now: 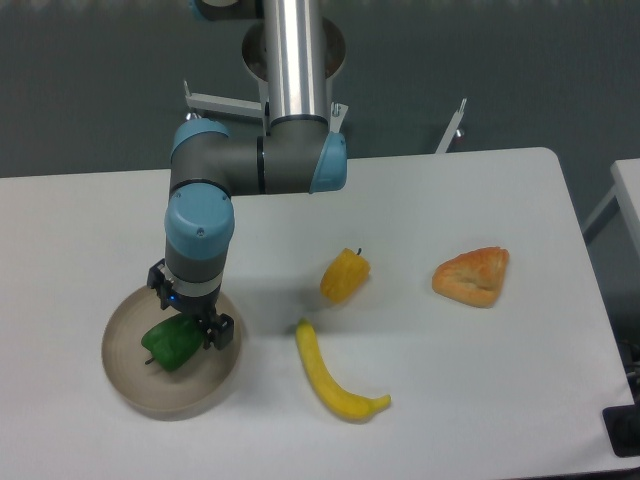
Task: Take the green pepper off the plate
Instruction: 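Lower the gripper around the green pepper and close on it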
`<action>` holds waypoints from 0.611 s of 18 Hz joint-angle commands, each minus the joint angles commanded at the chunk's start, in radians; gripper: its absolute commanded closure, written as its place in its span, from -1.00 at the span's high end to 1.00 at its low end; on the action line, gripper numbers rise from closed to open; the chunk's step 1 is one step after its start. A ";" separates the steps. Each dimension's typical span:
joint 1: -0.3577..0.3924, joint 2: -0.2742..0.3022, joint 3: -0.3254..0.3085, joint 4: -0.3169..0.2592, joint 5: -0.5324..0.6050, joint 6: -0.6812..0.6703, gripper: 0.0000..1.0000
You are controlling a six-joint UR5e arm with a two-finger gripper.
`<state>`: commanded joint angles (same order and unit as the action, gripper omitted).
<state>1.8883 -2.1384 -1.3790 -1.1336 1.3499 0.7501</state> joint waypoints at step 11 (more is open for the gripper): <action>-0.017 -0.034 0.003 0.029 -0.003 -0.054 1.00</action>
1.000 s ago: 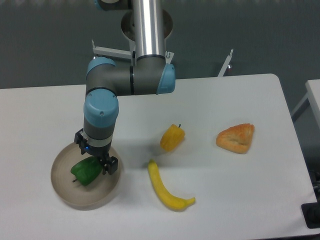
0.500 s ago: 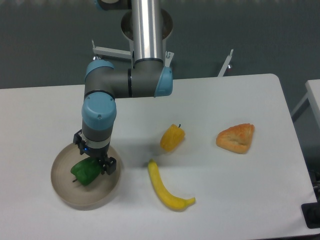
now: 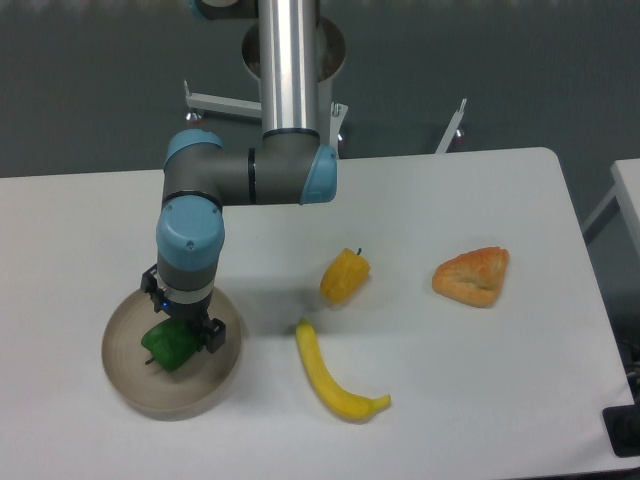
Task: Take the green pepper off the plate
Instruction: 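Lower the gripper around the green pepper and close on it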
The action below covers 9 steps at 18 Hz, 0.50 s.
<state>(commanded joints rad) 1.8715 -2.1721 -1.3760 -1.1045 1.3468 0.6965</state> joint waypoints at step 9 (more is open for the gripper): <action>-0.008 -0.014 0.005 0.037 0.003 -0.026 0.32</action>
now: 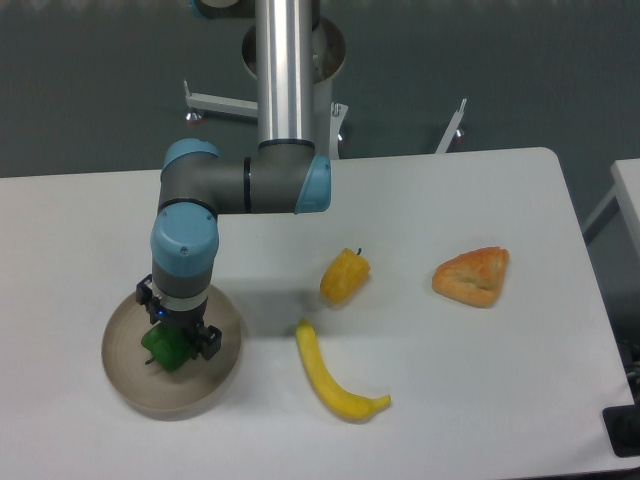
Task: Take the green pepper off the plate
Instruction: 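Lower the gripper around the green pepper and close on it, then lift the grasped green pepper up off the plate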
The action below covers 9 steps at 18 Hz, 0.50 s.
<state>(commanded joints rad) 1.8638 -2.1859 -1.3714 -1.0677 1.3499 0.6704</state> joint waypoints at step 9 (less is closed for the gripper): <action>0.009 0.015 0.037 -0.012 -0.002 0.014 -0.26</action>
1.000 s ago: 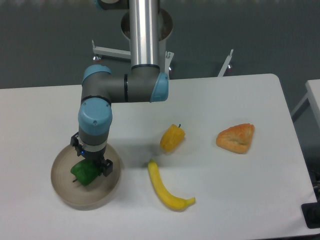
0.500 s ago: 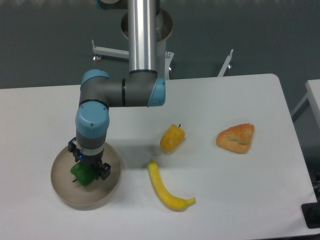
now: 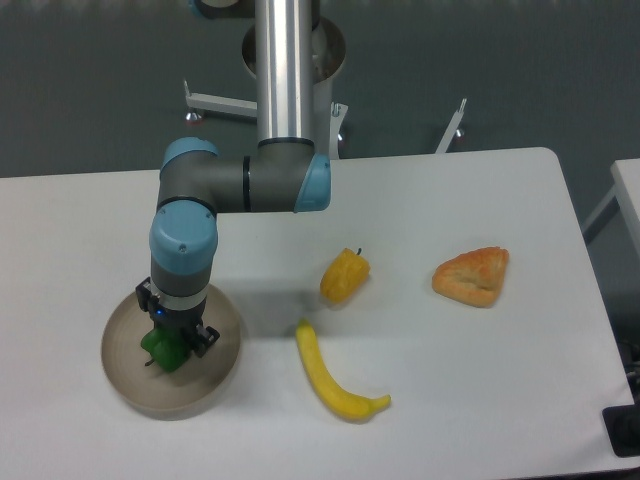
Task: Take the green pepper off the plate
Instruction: 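Lift the grasped green pepper up off the plate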
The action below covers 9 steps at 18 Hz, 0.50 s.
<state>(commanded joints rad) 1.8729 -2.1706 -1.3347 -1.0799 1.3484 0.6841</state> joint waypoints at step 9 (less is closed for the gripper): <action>0.299 0.100 0.084 -0.181 0.002 0.271 -0.27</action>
<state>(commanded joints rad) 2.1715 -2.0710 -1.2503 -1.2609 1.3499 0.9552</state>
